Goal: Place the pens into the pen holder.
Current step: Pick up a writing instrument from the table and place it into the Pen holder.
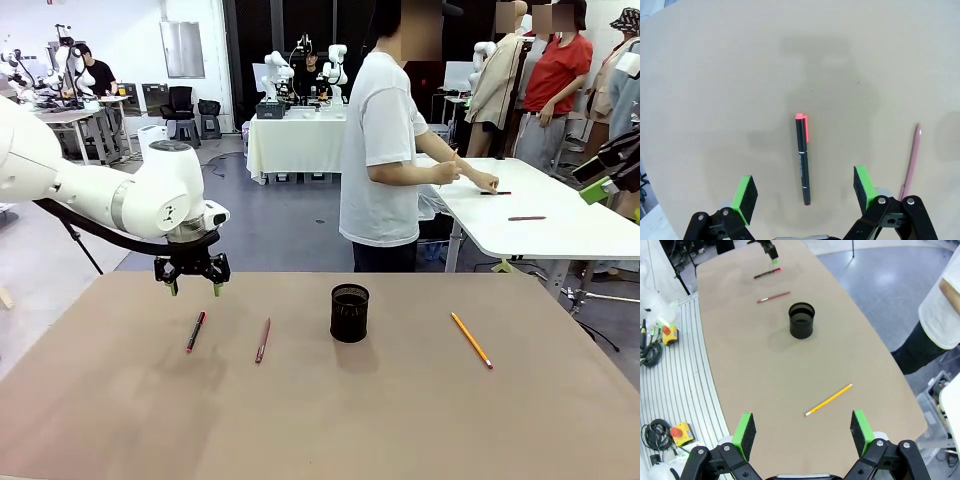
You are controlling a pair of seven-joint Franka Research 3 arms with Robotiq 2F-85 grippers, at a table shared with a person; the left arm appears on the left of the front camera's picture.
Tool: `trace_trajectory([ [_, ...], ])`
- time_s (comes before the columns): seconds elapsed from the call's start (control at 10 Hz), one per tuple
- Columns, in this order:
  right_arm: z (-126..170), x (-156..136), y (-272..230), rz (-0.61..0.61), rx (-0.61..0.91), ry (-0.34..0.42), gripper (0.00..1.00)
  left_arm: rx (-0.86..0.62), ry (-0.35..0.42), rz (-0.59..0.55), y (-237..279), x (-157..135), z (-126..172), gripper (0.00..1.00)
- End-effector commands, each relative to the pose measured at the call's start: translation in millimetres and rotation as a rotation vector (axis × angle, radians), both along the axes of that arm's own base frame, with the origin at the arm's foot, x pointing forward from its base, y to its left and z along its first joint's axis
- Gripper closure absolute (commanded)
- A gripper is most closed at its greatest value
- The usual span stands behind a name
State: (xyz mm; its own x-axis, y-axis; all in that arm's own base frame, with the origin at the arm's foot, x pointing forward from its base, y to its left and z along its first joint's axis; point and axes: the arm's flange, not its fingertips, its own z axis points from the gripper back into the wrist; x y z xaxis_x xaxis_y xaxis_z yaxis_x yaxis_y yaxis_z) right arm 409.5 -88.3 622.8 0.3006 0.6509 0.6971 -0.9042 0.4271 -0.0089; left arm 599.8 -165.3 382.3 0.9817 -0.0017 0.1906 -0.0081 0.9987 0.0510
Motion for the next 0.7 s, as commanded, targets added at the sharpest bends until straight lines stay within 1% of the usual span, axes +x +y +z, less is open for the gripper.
trace_trajectory([
  [0.0,0.5,-0.2,0.2,0.01,0.013,-0.007,0.0,-0.001,-0.006,0.0,0.5,-1.1,4.6,0.0],
  [0.2,0.5,-0.2,0.2,0.01,0.013,-0.007,0.0,-0.001,-0.002,-0.003,-2.0,-0.4,0.9,0.0],
  [0.3,0.5,-0.2,0.2,0.01,0.013,-0.007,0.0,0.027,0.052,-0.019,-1.2,16.4,-6.9,0.0],
  [0.4,0.5,-0.2,0.2,0.01,0.013,-0.007,0.0,0.044,0.081,-0.048,-0.1,23.9,-15.2,0.0],
  [0.6,0.5,-0.2,0.2,0.01,0.013,-0.007,0.0,0.048,0.117,-0.056,2.9,31.2,-31.3,0.0],
])
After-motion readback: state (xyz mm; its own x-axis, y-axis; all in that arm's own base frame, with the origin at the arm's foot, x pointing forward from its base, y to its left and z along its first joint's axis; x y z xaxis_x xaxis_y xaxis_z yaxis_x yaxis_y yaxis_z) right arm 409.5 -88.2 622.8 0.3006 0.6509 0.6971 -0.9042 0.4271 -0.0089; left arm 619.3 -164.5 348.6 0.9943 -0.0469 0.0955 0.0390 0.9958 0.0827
